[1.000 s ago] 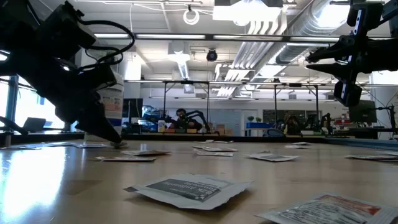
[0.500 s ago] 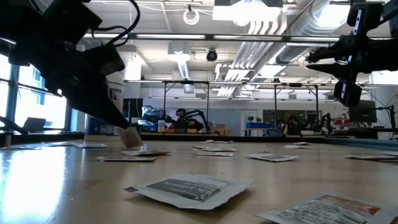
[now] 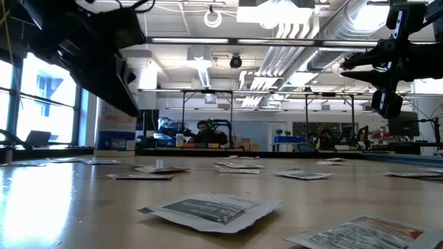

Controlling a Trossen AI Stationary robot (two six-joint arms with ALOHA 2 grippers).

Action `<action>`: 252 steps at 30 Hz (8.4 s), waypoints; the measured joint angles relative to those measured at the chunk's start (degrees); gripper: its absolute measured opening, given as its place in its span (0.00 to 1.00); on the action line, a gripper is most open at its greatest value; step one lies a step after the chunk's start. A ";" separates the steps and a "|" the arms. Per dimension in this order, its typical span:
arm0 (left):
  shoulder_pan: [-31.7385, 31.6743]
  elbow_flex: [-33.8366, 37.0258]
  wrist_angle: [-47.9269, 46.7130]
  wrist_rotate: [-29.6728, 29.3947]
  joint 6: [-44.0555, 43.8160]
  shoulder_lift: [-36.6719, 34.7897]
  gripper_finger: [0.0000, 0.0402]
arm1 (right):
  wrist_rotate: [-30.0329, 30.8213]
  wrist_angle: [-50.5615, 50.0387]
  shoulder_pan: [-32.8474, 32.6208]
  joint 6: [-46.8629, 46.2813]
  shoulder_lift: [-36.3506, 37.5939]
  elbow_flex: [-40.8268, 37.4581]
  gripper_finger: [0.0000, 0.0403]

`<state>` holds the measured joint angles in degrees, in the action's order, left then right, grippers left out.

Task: Pick & Place First Aid Supplies
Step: Put the ointment pack into the left red bin

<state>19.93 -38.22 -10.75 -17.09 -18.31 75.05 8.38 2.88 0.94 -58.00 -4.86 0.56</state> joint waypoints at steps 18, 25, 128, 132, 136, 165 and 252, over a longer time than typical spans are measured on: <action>0.69 1.64 -2.51 -1.92 -2.40 1.38 0.23 | -0.01 -0.03 -0.01 0.00 0.00 0.00 0.16; -0.74 1.71 -0.11 -0.37 6.26 8.14 0.29 | 0.00 0.01 0.01 0.00 0.00 0.00 0.16; 48.06 -27.17 -48.61 7.38 -70.90 10.23 0.00 | -0.04 -0.01 0.01 0.00 -1.25 0.02 0.16; 48.34 -26.49 -49.01 8.40 -72.16 15.66 0.00 | -0.02 -0.01 0.00 0.00 -1.25 0.02 0.16; 48.32 -26.49 -48.61 11.34 -74.90 19.50 0.03 | -0.02 -0.01 0.01 0.00 -1.25 0.02 0.16; 22.34 -28.08 -57.23 12.38 -63.52 18.86 0.32 | -0.02 -0.05 -0.01 0.00 -1.25 0.02 0.16; 4.43 -10.72 -26.84 8.37 -45.51 8.48 0.32 | 0.00 0.34 0.01 0.00 -1.12 0.00 0.16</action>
<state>24.36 -48.94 -37.59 -8.72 -63.82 83.53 8.38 3.22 0.95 -58.00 -5.98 0.56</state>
